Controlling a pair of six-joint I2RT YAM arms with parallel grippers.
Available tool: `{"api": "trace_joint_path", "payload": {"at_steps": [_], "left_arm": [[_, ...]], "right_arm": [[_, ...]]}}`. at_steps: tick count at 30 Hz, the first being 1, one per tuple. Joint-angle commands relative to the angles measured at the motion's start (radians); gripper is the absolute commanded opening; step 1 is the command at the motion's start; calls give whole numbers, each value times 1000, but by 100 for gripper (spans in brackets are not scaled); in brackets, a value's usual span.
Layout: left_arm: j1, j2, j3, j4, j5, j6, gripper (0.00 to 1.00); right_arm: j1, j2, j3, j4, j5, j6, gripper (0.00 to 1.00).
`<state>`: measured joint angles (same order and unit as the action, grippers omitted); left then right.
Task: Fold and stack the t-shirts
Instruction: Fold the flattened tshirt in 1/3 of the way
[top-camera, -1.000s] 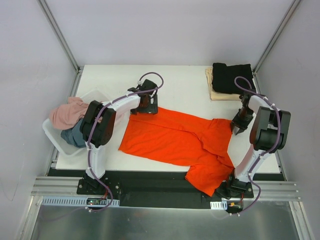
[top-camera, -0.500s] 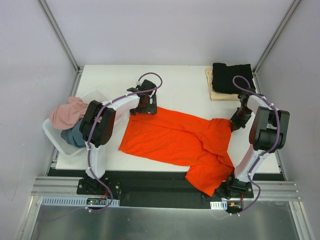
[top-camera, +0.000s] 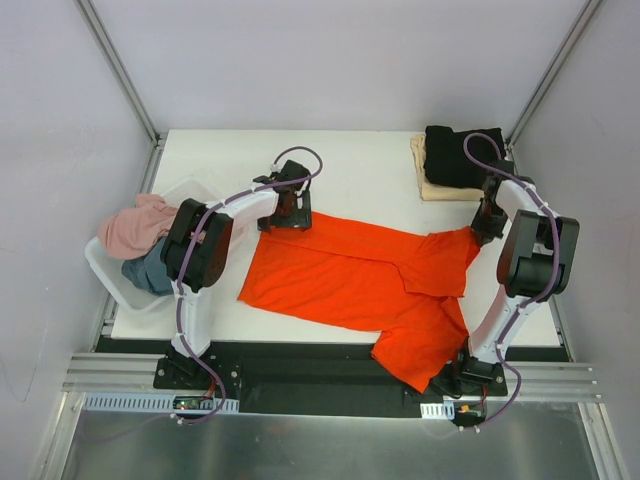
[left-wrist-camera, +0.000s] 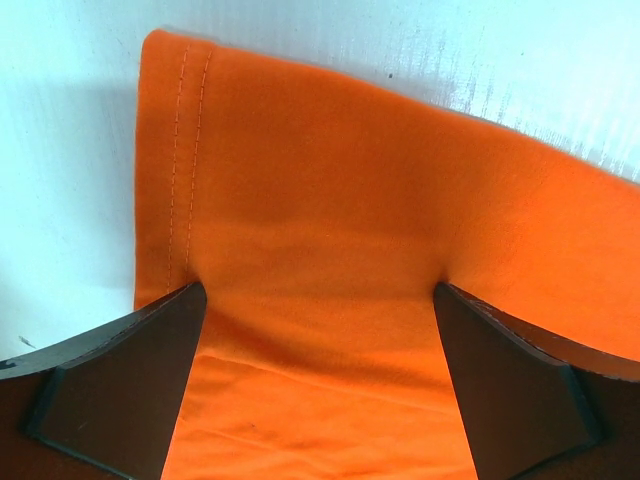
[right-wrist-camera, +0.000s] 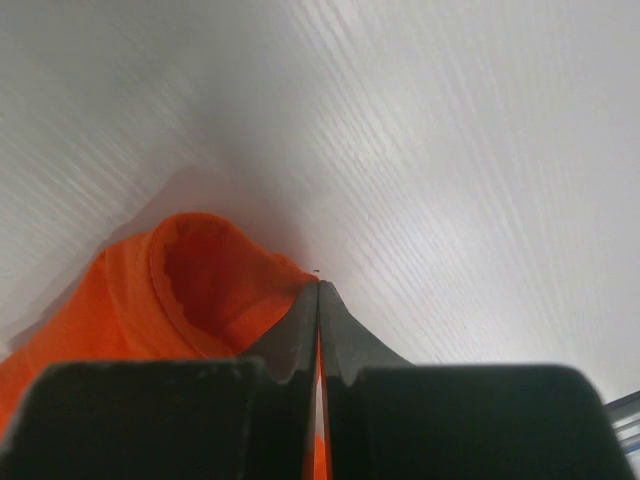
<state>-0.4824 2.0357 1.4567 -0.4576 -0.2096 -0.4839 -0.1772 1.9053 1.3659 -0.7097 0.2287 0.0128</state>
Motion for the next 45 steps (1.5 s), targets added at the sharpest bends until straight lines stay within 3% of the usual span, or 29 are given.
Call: {"api": "trace_joint_path", "payload": {"at_steps": [1,7,9,12,16,18,21,25,29,35,39,45], "left_arm": [[14,26,5,-16,-7,-12,99],[21,44,22,-18,-2,-5,99],[21,44,28,-16,-4,-4,99],[22,46,34,-18,-8,1,99],[24,44,37,-18,-13,1,99],[24,41,34,-18,-16,-2,99],[24,31,24,-16,-19,-5,99],[24,9,11,-16,-31,-2,99],[24,-5,1,-16,-51,-12,99],[24,0,8,-16,-43,-16,99],[24,0,8,-18,-44,-15,99],[27,-5,2,-16,-63,-5,99]], "right_arm": [[7,40,77,23,60,-132,1],[15,113,180,4,89,-263,4],[15,135,214,-26,156,-263,15],[15,120,259,-80,244,-229,51],[18,-24,193,-139,169,-91,63],[18,-154,64,-145,103,-15,65],[18,-305,-109,-169,-21,82,65],[18,-454,-286,-214,-167,81,64],[18,-519,-387,-299,-169,157,64],[16,-477,-459,-286,-129,219,52],[16,-417,-438,-255,-6,231,37],[13,-275,-395,-155,3,219,32]]}}
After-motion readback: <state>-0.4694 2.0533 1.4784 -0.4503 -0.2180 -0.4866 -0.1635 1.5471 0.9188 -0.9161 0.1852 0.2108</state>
